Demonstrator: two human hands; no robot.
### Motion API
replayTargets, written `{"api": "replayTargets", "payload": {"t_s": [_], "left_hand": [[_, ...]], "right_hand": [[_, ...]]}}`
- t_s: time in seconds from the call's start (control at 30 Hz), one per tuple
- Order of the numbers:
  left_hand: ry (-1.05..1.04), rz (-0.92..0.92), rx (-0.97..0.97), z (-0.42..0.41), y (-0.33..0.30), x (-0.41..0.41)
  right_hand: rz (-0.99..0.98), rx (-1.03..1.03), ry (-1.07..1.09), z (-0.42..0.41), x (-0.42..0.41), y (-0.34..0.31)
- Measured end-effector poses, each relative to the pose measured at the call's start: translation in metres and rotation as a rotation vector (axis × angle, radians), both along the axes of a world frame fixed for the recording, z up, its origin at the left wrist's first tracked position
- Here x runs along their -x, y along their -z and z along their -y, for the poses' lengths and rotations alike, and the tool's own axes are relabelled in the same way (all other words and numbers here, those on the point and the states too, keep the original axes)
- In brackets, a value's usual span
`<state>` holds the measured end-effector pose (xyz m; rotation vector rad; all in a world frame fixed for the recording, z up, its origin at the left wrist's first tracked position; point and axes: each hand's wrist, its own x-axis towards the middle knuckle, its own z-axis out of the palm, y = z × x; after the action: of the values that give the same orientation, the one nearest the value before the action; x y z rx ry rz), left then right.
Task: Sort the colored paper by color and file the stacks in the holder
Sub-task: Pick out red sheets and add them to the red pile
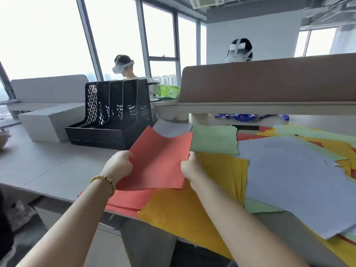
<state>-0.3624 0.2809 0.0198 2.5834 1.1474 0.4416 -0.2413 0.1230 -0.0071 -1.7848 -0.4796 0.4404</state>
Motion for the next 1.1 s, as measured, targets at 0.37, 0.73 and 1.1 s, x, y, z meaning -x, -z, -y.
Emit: {"api": "replayTargets", "payload": {"t_s": [0.37, 0.73, 1.1], "left_hand": [[-0.133, -0.438, -0.324, -0.022, 0.035, 0.015], [0.126, -0.384, 0.067, 0.042, 0.051, -0.042], [0.408, -0.095, 0.013, 0.143, 0.03, -0.129]], "right_hand": [[0.535, 0.549, -0.232, -0.02, 0.024, 0.005], [0.526, 1.065, -0.188, 0.037, -0.01, 0.022], [0.634, 0.739, 0.054, 0.127, -0.073, -0.002]]}}
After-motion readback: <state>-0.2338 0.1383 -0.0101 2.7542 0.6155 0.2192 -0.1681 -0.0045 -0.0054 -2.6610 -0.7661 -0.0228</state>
